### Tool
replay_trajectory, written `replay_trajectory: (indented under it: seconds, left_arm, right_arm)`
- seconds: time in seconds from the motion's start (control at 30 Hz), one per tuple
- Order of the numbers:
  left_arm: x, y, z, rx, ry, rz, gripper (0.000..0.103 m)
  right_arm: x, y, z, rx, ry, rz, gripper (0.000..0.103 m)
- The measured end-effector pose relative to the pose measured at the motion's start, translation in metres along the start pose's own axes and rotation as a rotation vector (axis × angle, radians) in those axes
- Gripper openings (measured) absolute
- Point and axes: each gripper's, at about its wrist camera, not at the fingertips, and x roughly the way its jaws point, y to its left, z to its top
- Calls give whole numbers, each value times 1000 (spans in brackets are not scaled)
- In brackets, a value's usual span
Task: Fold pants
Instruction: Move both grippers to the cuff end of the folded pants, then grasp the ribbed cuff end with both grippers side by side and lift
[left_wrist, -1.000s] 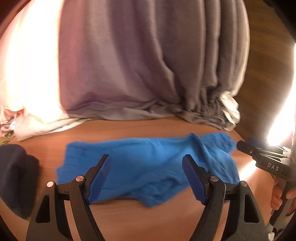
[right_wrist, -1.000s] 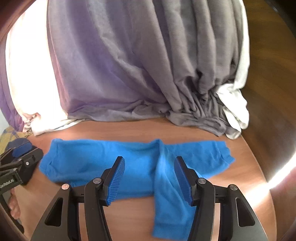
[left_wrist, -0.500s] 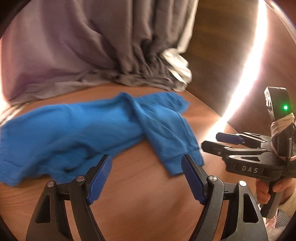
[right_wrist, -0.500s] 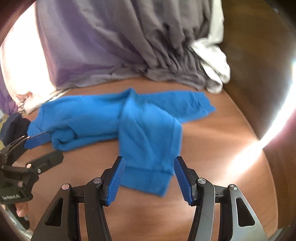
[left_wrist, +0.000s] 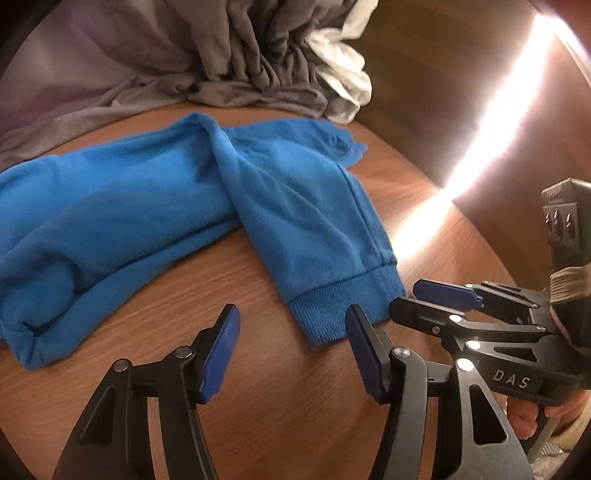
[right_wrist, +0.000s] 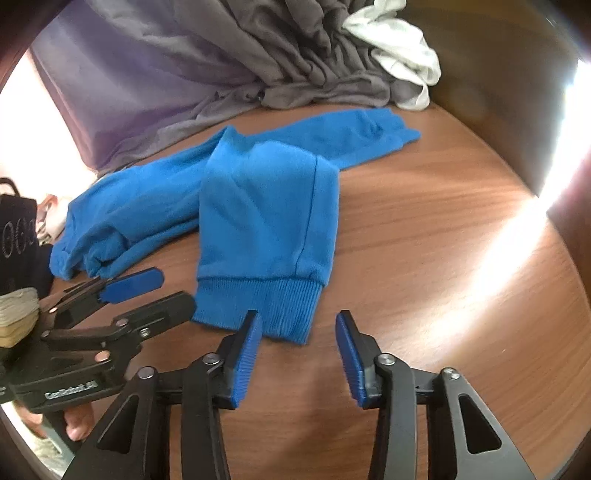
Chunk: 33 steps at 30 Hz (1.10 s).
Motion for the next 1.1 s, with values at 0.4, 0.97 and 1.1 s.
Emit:
replay_trajectory:
  seconds: [0.4, 0.97, 1.1]
  left_arm:
    - [12, -17, -1, 89, -15, 37, 27]
    - [-30, -20, 60, 97, -149, -80, 9]
    - [-24, -17, 93, 122, -174, -81, 8]
  right_arm:
    - [7, 6, -2, -27, -19, 2, 23]
    - [-46, 1, 29, 28, -197, -10, 13]
    - [-50, -8, 53, 29, -256, -36, 13]
